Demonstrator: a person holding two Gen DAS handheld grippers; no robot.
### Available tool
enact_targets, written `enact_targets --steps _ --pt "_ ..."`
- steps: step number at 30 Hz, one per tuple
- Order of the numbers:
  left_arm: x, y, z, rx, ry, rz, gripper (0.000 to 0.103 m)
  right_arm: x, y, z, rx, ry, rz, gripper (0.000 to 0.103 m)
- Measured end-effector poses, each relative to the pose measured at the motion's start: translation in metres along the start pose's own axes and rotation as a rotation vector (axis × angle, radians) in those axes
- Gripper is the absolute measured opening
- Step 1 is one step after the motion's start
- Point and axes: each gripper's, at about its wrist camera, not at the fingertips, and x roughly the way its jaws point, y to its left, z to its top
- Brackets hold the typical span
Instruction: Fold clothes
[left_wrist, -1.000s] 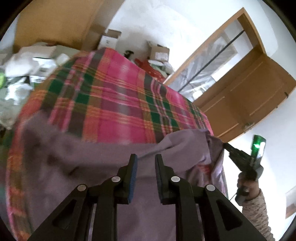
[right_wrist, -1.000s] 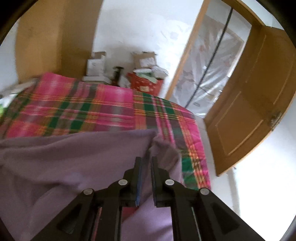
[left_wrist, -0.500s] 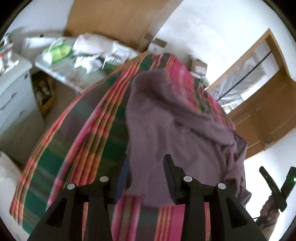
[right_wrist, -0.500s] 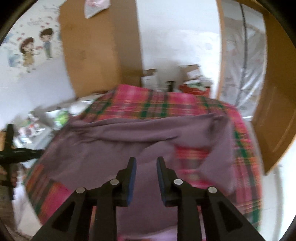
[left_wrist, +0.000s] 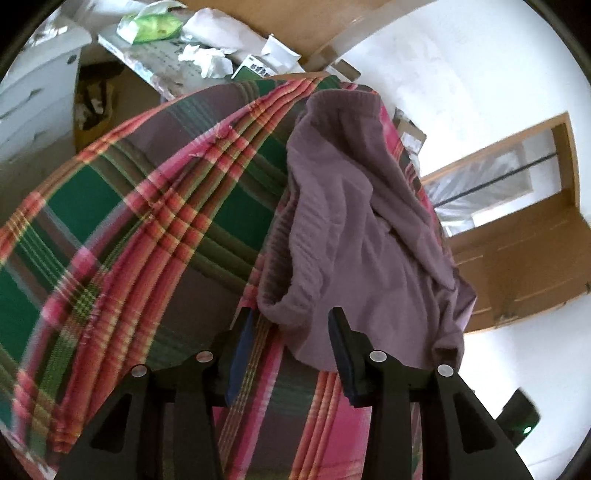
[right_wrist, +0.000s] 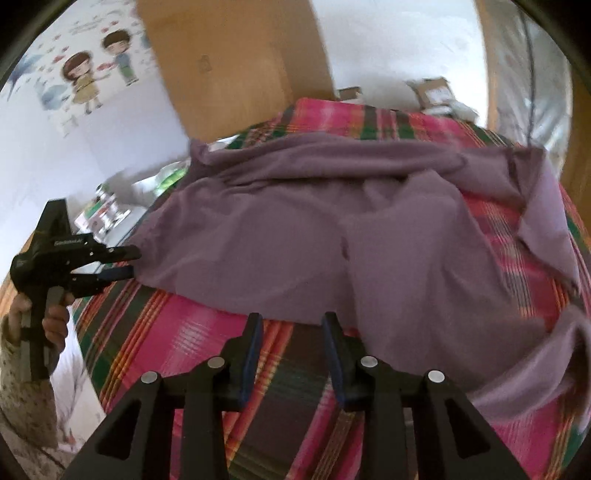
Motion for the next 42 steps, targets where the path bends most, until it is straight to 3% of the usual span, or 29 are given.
enact_targets --steps 5,13,15,25,31,35,37,42 --pt "0.004 0.002 0.007 -0.032 -0.032 -0.012 0.043 0.005 -0.018 -0.001 0.091 -0.016 -0.098 0.037" --pt "0.006 0.009 0.015 -0.066 -0.056 -0.071 0.042 -0.019 -0.08 -0.002 0.384 -0.16 -0.258 0.038" --pt "0.004 0.012 0.016 -0.071 -0.053 -0.078 0.042 -0.022 -0.089 -0.004 0.43 -0.17 -0.253 0.038" --pt "-0.001 0.013 0.008 -0.057 -0.048 -0.068 0.042 -0.004 -0.05 -0.011 0.222 -0.12 -0.234 0.048" --pt "0.003 0.007 0.011 -0.054 -0.06 -0.043 0.042 0.011 -0.045 0.0 0.183 -0.095 -0.234 0.053" --pt "0.006 0.007 0.014 -0.07 -0.063 -0.052 0.042 0.021 -0.049 0.009 0.223 -0.074 -0.249 0.053" --pt "0.006 0.008 0.014 -0.075 -0.063 -0.046 0.04 0.02 -0.051 0.008 0.242 -0.079 -0.249 0.047" --pt "0.009 0.009 0.013 -0.086 -0.063 -0.04 0.017 0.015 -0.059 0.006 0.291 -0.082 -0.249 0.007"
